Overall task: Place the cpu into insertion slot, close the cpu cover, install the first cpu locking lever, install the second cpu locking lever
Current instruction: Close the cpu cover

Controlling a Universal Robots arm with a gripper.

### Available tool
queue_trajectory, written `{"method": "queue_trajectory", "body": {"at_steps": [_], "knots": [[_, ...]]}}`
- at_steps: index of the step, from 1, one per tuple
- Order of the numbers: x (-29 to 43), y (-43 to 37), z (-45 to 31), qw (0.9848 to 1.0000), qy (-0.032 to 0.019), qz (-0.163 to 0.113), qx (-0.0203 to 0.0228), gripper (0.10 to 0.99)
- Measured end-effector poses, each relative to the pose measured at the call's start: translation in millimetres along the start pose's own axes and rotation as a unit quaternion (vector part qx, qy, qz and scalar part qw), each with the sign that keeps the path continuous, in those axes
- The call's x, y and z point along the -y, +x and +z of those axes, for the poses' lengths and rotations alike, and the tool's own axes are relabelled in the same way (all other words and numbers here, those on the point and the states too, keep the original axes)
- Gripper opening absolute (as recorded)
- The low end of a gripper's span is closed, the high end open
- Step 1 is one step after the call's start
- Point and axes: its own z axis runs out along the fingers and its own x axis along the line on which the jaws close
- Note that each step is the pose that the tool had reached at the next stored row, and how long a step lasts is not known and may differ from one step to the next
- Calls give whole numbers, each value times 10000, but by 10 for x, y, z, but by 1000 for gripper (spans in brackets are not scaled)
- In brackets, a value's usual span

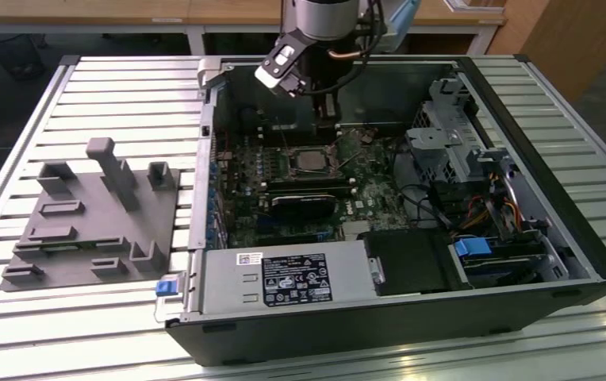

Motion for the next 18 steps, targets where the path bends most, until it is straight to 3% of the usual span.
{"method": "queue_trajectory", "body": {"at_steps": [3,11,18], "knots": [[-48,1,-4,10000,5,0,-2,122],[-331,-1,20,10000,49,0,-1,122],[-465,-2,49,10000,59,0,-1,122]]}}
